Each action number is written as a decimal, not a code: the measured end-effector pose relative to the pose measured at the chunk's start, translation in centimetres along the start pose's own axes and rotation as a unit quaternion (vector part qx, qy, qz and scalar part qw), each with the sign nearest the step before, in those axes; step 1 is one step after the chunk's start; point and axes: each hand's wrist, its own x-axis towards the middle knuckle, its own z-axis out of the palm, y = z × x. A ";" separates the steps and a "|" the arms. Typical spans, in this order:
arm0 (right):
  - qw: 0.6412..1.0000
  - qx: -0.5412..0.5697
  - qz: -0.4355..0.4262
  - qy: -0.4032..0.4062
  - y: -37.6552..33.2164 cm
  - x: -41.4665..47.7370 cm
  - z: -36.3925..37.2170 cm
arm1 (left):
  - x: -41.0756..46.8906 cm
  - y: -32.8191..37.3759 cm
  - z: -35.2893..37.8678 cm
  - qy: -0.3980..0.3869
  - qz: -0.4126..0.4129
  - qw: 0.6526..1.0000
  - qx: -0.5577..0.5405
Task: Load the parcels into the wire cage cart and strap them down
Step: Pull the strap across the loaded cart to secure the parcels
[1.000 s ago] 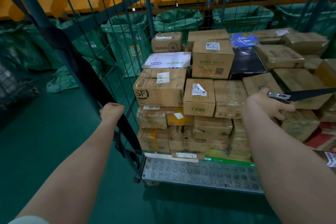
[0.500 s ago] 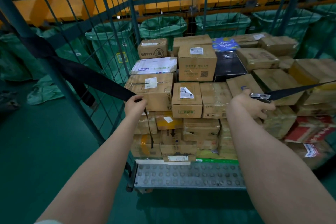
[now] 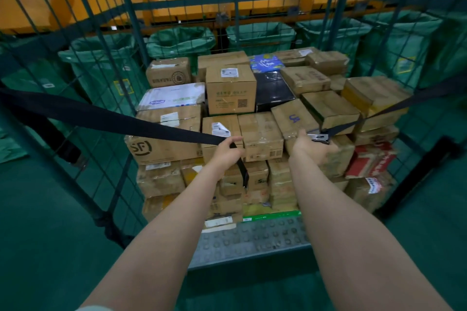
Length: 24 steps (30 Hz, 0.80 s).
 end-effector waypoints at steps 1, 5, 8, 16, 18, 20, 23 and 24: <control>1.000 -0.006 0.003 -0.008 0.2 0.3 -0.3 | -0.2 0.2 0.7 -0.016 0.003 1.000 0.010; 0.999 -0.025 0.001 -0.030 0.6 1.5 -1.5 | -0.6 0.6 3.7 -0.069 0.024 0.996 0.045; 0.998 -0.026 -0.001 -0.057 0.9 2.3 -2.6 | -0.7 0.7 5.5 -0.084 0.036 0.994 0.061; 0.991 -0.029 0.049 -0.120 1.8 4.2 -5.0 | -2.0 0.1 8.0 -0.124 0.044 0.989 0.071; 0.991 -0.018 0.064 -0.116 1.7 4.5 -6.1 | -2.6 -0.2 8.8 -0.157 0.048 0.983 0.077; 0.990 -0.001 0.076 -0.122 1.4 4.5 -7.3 | -2.9 -0.5 9.9 -0.193 0.067 0.975 0.084; 0.983 0.026 0.100 -0.154 1.3 4.7 -8.9 | -3.2 -1.1 11.9 -0.180 0.113 0.976 0.049; 0.981 0.030 0.106 -0.162 1.3 4.6 -9.5 | -3.2 -1.1 12.2 -0.160 0.127 0.978 0.038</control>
